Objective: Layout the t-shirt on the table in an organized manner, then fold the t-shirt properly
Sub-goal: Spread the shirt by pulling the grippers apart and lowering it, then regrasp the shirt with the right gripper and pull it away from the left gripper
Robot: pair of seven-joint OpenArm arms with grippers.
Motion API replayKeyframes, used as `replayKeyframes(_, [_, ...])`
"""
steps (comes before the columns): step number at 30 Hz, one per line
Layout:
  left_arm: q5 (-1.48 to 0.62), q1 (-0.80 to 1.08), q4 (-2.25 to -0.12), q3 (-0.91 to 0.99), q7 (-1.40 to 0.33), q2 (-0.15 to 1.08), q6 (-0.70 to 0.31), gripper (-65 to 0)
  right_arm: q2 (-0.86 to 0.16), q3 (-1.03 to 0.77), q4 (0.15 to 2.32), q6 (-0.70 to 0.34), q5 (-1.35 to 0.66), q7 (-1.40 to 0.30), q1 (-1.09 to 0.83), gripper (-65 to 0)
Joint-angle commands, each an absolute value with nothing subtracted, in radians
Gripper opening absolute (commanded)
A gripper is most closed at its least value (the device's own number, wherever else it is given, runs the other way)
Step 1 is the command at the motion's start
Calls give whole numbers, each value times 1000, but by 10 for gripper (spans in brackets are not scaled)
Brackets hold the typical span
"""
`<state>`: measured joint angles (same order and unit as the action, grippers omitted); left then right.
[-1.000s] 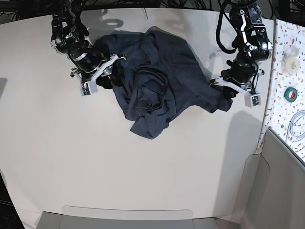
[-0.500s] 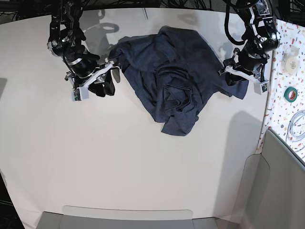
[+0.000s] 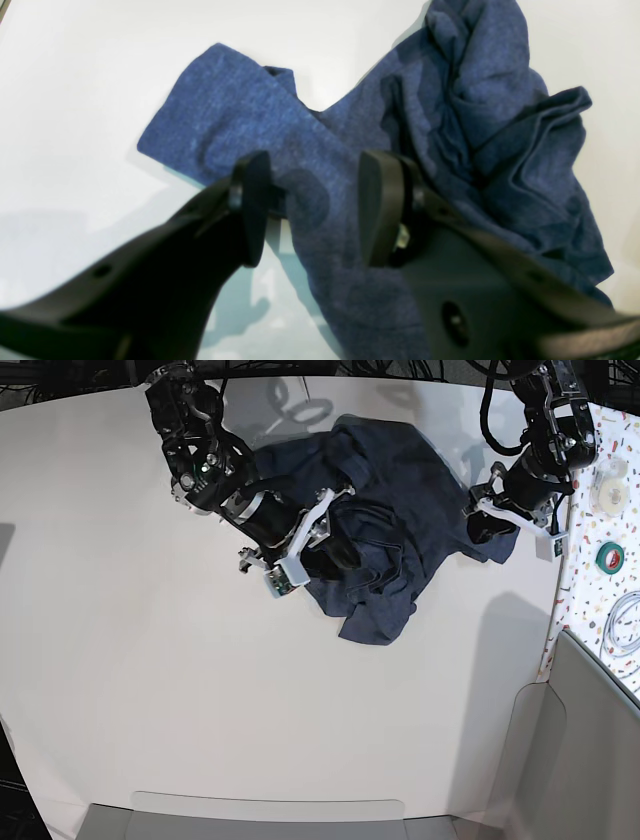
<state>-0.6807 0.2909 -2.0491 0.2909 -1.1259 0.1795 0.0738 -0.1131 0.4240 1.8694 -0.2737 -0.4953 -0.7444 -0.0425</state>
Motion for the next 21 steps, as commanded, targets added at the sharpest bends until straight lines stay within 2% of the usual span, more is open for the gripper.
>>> replayKeyframes(1, [-687,288,-2066,295,-1115,188,68,-370,-108,438,1870,-280,-507,-717,-18,-459])
replayKeyframes(3, [-687,288,-2066,295,-1115,188,68,-370,-110,473,1839,-280,-507,-728,1,-419])
replayKeyframes(9, [-687,300,-2066,295,-1115,188,68,-370,-113,553,1811,-285,-506,-765,36,-208])
replayKeyframes(12, [-688,300,-2066,294,-1116,188,68,-370,-122,555,1784,-285,-506,-765,39,-199])
replayKeyframes(14, [-688,300,-2066,294,-1119,188,68,-370,-122,555,1750,-285,-506,-763,53,-223])
replayKeyframes(16, [-690,300,-2066,292,-1121,188,68,-370,-120,555,1712,-285,-506,-763,61,-278])
replayKeyframes(18, [-690,300,-2066,292,-1121,188,68,-370,-117,555,1687,-285,-506,-762,70,-379])
replayKeyframes(21, [-690,300,-2069,294,-1121,188,68,-370,-111,545,1667,-282,-506,-760,90,-576])
